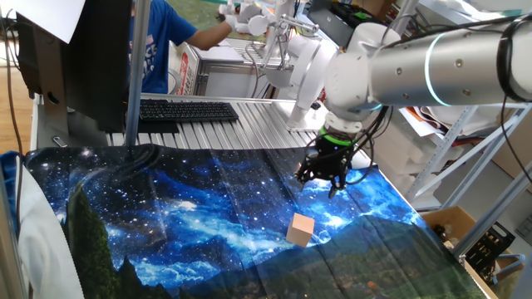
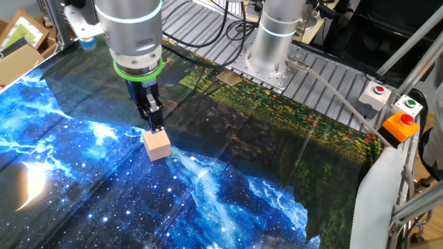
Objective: Pick up the small block on the left and move it to the right
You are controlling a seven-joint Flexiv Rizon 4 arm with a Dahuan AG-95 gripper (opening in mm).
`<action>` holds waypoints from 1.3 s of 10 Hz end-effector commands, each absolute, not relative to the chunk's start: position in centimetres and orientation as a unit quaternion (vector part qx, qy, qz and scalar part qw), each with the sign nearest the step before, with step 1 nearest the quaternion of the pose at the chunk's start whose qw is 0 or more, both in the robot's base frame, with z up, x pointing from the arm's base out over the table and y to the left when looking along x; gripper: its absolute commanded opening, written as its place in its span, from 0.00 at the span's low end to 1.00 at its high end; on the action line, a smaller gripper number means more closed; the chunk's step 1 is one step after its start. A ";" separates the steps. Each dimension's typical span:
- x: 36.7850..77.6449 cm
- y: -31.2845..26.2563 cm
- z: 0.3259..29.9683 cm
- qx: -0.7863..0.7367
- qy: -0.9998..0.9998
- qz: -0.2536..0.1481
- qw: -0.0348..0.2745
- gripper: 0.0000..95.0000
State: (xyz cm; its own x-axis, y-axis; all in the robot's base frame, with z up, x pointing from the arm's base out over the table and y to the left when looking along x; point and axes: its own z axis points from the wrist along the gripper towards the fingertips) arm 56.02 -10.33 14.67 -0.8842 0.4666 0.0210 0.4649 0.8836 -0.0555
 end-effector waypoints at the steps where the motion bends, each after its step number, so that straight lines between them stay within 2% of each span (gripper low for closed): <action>1: 55.9 -10.0 13.8 -0.253 -0.967 0.028 0.015 0.80; 2: 55.9 -10.0 13.4 -0.257 -0.966 0.029 0.014 0.80; 3: 55.9 -10.4 12.8 -0.259 -0.965 0.029 0.014 1.00; 8: 56.3 -10.7 11.9 -0.262 -0.965 0.029 0.014 1.00; 13: 56.9 -10.6 9.5 -0.268 -0.963 0.024 0.007 1.00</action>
